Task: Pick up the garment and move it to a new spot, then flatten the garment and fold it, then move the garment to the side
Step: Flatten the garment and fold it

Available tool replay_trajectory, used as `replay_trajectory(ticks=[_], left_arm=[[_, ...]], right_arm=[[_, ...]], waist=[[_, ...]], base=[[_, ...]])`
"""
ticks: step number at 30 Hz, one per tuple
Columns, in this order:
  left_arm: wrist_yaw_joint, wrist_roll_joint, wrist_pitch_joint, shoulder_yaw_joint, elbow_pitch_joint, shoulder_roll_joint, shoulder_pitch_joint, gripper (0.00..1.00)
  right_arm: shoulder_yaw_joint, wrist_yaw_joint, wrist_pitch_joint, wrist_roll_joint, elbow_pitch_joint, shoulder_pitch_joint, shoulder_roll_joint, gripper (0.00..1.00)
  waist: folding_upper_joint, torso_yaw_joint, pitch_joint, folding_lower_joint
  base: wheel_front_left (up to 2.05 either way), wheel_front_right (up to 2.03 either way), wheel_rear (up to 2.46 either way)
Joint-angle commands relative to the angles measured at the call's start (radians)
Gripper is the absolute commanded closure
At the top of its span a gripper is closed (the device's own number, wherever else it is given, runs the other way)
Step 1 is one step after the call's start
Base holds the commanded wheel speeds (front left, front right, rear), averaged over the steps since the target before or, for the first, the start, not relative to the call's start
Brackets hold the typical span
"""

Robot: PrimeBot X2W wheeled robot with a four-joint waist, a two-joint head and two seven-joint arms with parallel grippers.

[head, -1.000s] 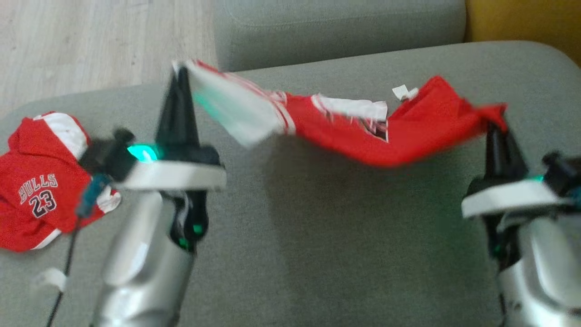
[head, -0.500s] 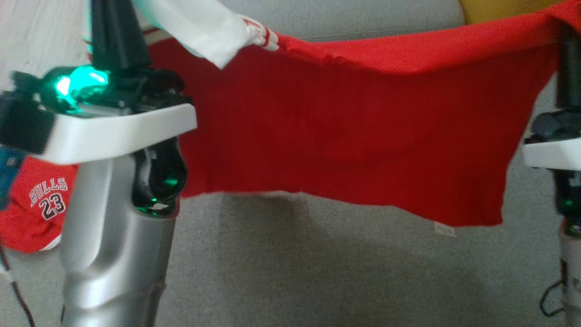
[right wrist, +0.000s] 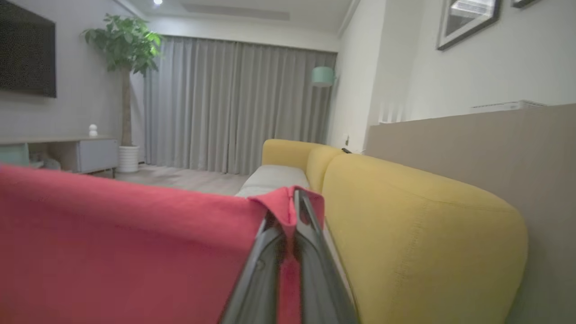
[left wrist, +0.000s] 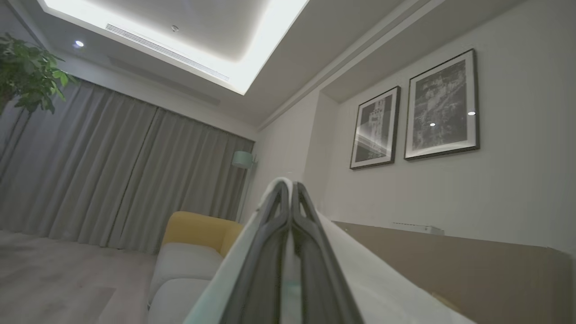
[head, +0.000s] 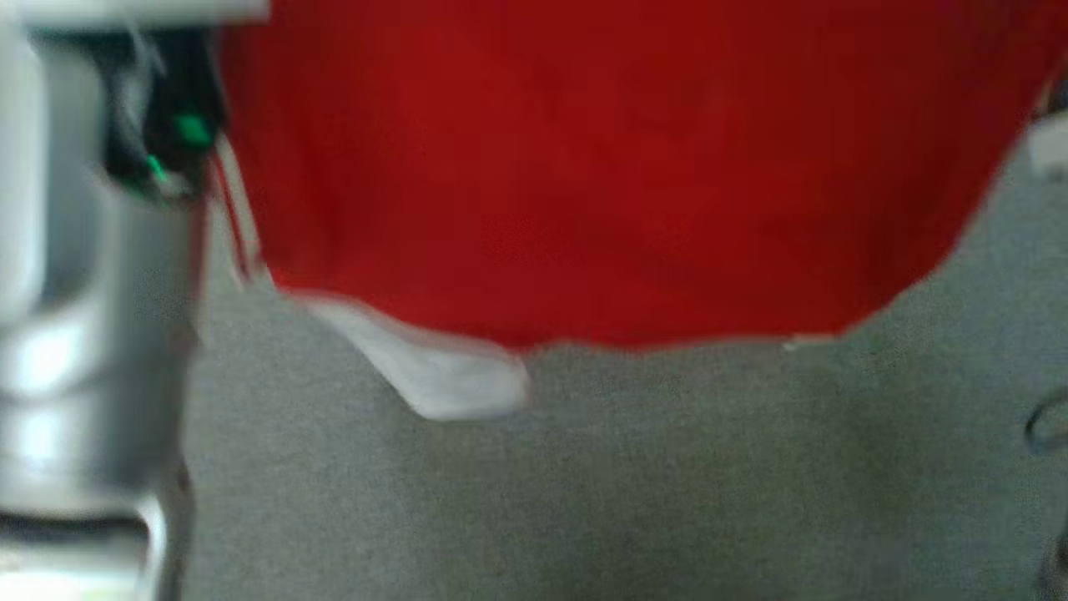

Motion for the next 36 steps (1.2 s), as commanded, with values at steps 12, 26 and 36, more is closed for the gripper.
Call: replay_trajectory(ticks=[12,26,36], left_arm=[[-0.044,0.113,-0.165,0.054,0.547,0.108,-0.598,1.0],[-0.119,0.155,-0.246,-0.141,0.79,0.061,-0.394,1.0],[-0.12,-0.036,-0.12,-0.441,0.692,0.165,0.025,1.0]], right_arm=[[0.201,-0.001,-0.25,-0.088,0.607,-0.722,-0.085,1.0],[0.349,-0.001,-0.429,-0.159,1.107,-0.654,-0.101,1.0],[0.615,-0.001,-0.391,0.061,1.223,-0.441,-0.154,1.0]], waist=[[0.0,-0.008,0.246,-0.0002],[0.0,0.078,0.229,-0.0002],[0.0,0.101,0.111,-0.0002]], base=[[0.0,0.0,0.0],[0.0,0.0,0.0],[0.0,0.0,0.0]])
